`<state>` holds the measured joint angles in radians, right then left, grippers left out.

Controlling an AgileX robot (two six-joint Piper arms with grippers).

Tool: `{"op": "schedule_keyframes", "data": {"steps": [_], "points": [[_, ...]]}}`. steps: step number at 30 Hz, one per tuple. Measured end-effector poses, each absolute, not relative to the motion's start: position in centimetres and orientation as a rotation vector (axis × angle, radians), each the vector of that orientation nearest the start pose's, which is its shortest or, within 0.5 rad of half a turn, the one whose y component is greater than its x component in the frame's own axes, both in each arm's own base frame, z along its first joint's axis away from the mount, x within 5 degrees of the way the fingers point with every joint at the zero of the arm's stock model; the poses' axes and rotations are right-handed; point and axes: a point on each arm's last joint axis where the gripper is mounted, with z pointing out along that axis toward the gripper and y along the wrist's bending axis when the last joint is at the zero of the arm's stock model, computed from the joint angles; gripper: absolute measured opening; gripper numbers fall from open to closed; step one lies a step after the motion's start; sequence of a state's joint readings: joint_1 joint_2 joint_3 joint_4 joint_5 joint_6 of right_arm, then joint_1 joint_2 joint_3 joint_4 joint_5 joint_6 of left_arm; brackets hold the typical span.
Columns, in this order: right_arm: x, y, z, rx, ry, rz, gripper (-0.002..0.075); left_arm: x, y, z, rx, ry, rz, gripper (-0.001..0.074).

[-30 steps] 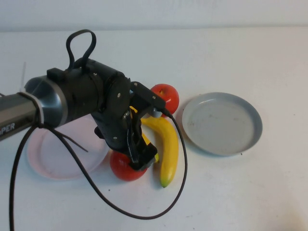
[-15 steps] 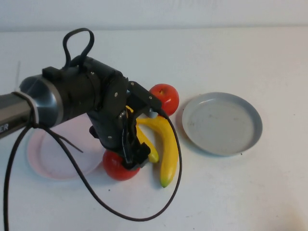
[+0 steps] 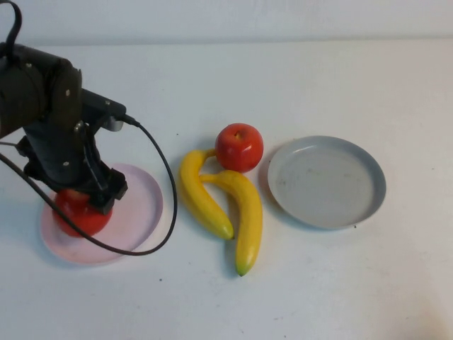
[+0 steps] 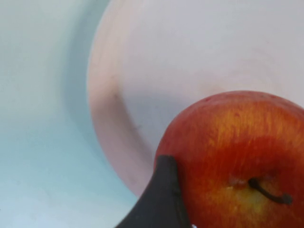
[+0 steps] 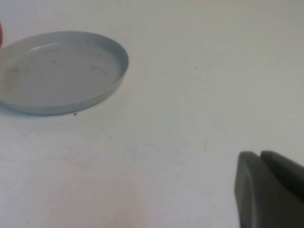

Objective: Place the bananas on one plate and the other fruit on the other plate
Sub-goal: Put one type of fruit in the left plate

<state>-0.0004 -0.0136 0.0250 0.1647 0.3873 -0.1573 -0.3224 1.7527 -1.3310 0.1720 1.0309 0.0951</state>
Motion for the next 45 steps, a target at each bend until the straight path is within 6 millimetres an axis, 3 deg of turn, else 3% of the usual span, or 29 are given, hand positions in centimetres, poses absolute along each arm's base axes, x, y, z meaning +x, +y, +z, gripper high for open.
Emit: {"op": "schedule_keyframes", "data": {"steps": [4, 9, 19, 29, 39, 42, 45], "points": [[5.2, 0.6, 17.1, -0.046, 1.877, 0.055, -0.0017, 34.4, -9.2, 23.2, 0.697, 2.864, 0.215, 0.0591], [5.2, 0.6, 17.1, -0.046, 1.877, 0.055, -0.0017, 34.6, -9.2, 23.2, 0.676, 2.847, 0.23, 0.0668], [5.2, 0.6, 17.1, -0.046, 1.877, 0.055, -0.0017, 33.4, -8.8, 26.4, 0.558, 2.792, 0.202, 0.0668], [5.2, 0.6, 17.1, -0.046, 1.877, 0.055, -0.0017, 32.6, -10.5, 26.1, 0.511, 2.853, 0.095, 0.0669], [5.2, 0.6, 17.1, -0.045, 1.877, 0.057, -0.0017, 31.6, -10.0, 25.8, 0.528, 2.988, 0.169, 0.0669], [5.2, 0.6, 17.1, -0.041, 1.876, 0.064, -0.0017, 32.2, -9.9, 25.7, 0.551, 2.949, 0.16, 0.0669], [5.2, 0.6, 17.1, -0.035, 1.876, 0.073, -0.0017, 34.7, -9.9, 24.7, 0.565, 2.784, 0.131, 0.0669]]}}
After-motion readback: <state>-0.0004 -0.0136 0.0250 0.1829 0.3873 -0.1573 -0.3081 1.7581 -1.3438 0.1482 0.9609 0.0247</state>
